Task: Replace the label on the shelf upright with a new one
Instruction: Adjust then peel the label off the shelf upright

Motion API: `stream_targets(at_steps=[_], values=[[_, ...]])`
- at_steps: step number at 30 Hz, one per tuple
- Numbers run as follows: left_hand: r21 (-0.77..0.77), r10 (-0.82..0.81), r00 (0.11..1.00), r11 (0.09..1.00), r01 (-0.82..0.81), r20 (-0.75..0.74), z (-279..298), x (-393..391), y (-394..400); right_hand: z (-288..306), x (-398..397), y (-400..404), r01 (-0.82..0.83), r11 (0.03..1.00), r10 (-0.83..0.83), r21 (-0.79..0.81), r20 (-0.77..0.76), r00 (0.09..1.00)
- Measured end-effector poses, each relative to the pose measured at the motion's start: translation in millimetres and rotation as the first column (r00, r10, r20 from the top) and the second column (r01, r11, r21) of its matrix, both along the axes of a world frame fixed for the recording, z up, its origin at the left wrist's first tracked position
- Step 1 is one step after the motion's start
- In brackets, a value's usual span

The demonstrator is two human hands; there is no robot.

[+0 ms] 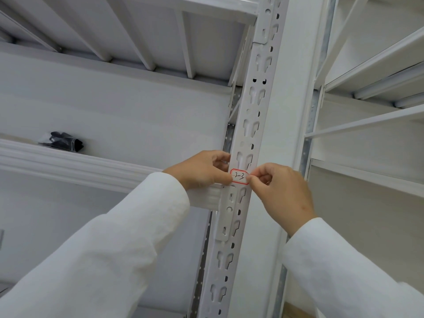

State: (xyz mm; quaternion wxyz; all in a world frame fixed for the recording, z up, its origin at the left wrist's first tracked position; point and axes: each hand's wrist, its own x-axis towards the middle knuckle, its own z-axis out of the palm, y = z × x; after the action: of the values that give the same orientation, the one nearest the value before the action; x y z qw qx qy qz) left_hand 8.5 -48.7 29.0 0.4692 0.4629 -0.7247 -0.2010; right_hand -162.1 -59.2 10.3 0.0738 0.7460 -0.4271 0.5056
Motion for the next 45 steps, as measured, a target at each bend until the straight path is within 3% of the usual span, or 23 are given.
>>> stream_targets(at_steps=[7, 12, 18, 23, 27, 37, 45], values=[[0.002, -0.027, 0.999, 1.0, 0.027, -0.02, 0.0, 0.0, -0.1, 2.3, 4.1, 3.3, 0.031, 0.999, -0.033, -0.018, -0.113, 0.993], [0.007, -0.032, 0.999, 0.999, 0.032, -0.022, 0.4, 0.0, 0.7, 2.7, 5.6, 3.9, 0.029, 0.999, -0.027, 0.021, -0.084, 0.996], [0.01, -0.026, 0.999, 1.0, 0.026, -0.022, 0.5, -0.4, 0.9, 5.5, -1.1, -1.7, -0.154, 0.982, 0.153, 0.111, 0.014, 0.988], [0.006, -0.01, 1.0, 1.0, 0.01, -0.006, 0.0, -0.7, 1.0, 11.1, -15.3, -1.9, -0.271, 0.959, 0.264, 0.087, 0.079, 0.961], [0.0, -0.013, 1.0, 1.0, 0.013, -0.017, 0.5, -1.4, 2.0, 6.9, -14.2, -0.8, -0.196, 0.977, 0.199, 0.086, -0.034, 0.979], [0.001, -0.034, 0.999, 0.999, 0.034, -0.026, -0.2, -0.6, 1.2, -1.2, -0.4, 2.6, 0.005, 0.999, -0.004, 0.032, -0.036, 0.999], [0.006, -0.035, 0.999, 0.999, 0.035, -0.03, -0.4, -0.3, 0.3, -6.2, 2.3, -0.4, -0.106, 0.993, 0.103, 0.051, 0.071, 0.992]])
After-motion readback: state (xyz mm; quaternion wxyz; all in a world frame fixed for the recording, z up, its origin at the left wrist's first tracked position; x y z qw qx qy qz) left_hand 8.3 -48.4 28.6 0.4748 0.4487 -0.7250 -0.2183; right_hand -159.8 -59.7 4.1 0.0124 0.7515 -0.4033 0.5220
